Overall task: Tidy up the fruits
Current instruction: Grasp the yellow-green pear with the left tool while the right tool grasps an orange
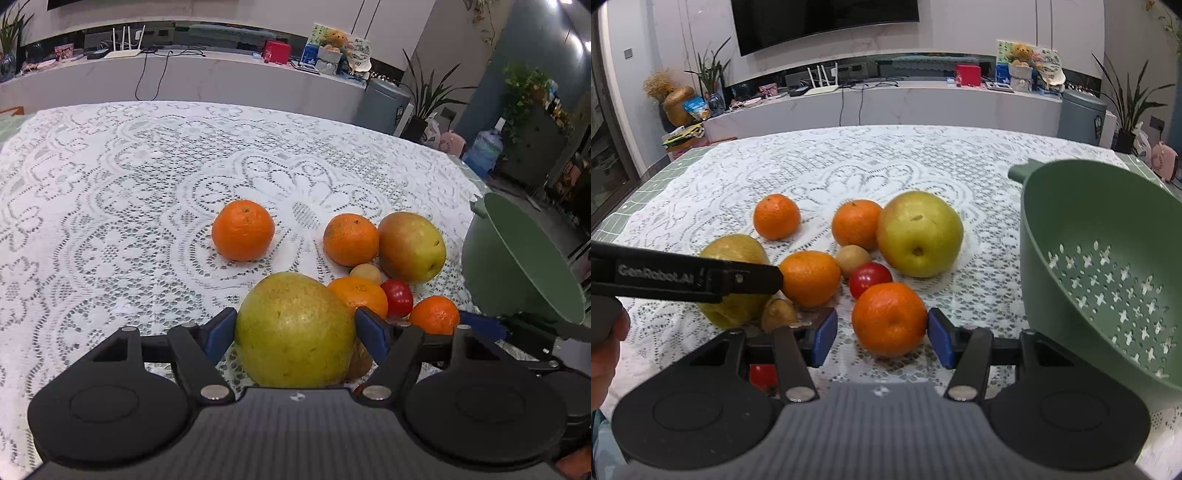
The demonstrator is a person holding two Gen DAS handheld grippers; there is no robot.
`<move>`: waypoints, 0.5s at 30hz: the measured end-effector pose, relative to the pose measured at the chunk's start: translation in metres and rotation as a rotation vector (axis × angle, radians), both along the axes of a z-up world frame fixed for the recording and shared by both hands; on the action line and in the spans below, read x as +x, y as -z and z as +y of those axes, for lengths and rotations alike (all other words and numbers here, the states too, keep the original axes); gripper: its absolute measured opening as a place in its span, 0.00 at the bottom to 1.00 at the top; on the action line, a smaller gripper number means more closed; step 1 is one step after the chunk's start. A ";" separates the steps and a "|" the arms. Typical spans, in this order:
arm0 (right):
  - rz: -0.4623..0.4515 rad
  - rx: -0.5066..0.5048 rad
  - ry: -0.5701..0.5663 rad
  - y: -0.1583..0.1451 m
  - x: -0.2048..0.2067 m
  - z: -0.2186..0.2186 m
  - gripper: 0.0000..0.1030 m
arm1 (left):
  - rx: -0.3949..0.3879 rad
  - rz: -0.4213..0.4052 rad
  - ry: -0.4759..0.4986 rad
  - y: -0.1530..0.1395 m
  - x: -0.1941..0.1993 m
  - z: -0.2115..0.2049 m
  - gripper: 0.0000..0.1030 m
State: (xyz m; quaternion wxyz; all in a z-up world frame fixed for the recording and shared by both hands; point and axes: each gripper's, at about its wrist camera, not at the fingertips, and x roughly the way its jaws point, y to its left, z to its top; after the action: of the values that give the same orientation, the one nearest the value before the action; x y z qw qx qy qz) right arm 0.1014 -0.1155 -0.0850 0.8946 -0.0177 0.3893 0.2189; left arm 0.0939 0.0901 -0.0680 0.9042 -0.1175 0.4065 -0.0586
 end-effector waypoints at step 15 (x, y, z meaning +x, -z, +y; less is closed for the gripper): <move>0.000 0.001 -0.005 0.003 -0.003 -0.003 0.41 | -0.036 -0.041 0.019 0.005 -0.008 0.005 0.75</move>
State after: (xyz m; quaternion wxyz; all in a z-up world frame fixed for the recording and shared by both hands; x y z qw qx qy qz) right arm 0.0987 -0.1183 -0.0883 0.8941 -0.0180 0.3889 0.2213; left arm 0.0864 0.0953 -0.0726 0.9095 -0.1287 0.3878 -0.0771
